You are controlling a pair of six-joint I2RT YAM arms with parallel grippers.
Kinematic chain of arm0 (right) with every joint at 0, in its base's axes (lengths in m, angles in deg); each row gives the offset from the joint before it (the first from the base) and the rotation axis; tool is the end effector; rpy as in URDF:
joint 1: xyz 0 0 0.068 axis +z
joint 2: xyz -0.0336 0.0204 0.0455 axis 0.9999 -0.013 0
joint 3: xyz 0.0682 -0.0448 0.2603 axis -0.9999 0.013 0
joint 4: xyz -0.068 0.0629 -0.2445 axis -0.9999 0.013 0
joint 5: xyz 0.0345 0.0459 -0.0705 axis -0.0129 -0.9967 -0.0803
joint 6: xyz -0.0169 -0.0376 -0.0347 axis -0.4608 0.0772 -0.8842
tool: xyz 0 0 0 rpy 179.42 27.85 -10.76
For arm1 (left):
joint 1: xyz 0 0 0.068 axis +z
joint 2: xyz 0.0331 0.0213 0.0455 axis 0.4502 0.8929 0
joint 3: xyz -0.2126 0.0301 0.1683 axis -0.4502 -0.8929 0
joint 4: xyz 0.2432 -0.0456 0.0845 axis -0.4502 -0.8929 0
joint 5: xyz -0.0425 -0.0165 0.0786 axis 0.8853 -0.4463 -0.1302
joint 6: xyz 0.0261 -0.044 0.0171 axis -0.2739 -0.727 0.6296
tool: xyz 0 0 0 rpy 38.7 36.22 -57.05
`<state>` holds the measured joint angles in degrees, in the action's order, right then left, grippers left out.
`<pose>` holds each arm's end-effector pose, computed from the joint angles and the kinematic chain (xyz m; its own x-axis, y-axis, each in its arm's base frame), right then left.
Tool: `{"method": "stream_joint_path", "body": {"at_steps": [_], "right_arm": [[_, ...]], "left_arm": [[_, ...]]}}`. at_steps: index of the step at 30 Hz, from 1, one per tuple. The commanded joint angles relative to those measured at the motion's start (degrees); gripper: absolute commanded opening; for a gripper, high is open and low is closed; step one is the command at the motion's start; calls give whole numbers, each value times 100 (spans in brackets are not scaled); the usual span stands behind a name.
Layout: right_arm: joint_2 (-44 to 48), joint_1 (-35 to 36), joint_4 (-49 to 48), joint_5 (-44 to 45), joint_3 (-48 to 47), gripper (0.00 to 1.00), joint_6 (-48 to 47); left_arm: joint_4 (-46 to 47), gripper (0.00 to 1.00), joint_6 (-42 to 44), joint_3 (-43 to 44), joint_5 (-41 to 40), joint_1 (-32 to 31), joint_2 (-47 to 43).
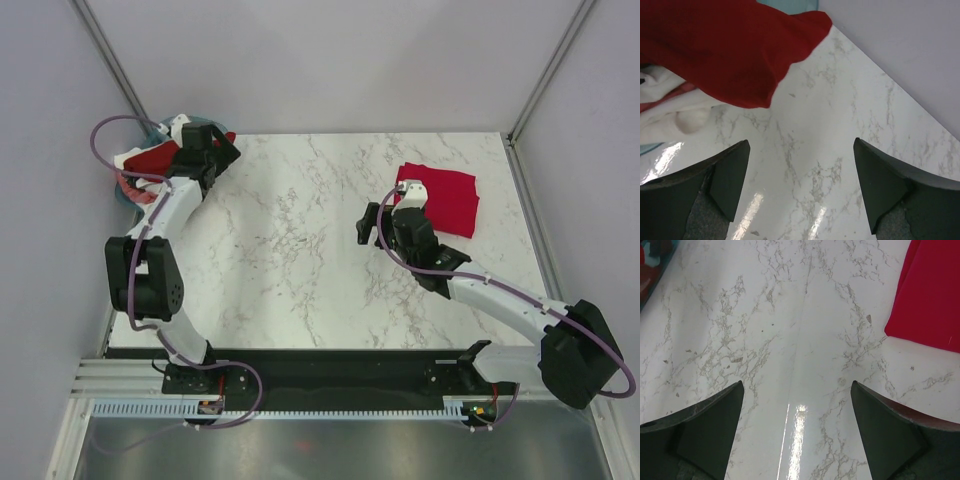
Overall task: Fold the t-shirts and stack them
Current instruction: Grab the tshirt from the pile
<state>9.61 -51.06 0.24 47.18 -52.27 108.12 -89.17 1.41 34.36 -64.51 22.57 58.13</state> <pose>0.2247 0.1615 0.2590 -0.4419 0.2353 -0.8656 -0.1429 0.9342 0.3269 0.4002 -0.0208 0.3016 -0.3108 -0.5824 -0.7511 -0.4207 0.7929 -0.4407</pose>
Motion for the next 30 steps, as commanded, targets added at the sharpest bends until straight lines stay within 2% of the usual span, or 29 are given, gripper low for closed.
{"method": "stream_joint_path", "body": {"at_steps": [1,8,10,13,15,16,20,24,28,30], "right_arm": [[146,-5,-120,-70,-79,96,32],[207,-14,-67,97,-70,97,14],[234,-14,-58,132,-70,97,6],[295,-14,-49,220,-53,96,-21],[269,-14,-58,264,-44,96,-12],[252,-14,-58,264,-44,96,-12],[102,-14,-58,229,-88,96,-3],[-47,-14,-76,246,-123,95,-12],[-83,-23,-67,369,-123,94,-73],[-82,-31,-76,414,-114,94,-82]], "left_arm": [[-337,91,312,486,-294,225,325],[-847,77,619,1637,-505,331,1388],[-961,67,699,2007,-558,348,1696],[-996,41,927,2315,-470,392,1959],[-1066,9,998,2376,-496,410,1986],[-1119,2,972,2394,-566,401,1926],[-1207,2,875,2166,-1119,410,1355],[-1207,2,858,1815,-1182,410,415],[-1199,2,691,1805,-647,401,-692],[-1172,2,297,1797,-286,410,-1413]]}}
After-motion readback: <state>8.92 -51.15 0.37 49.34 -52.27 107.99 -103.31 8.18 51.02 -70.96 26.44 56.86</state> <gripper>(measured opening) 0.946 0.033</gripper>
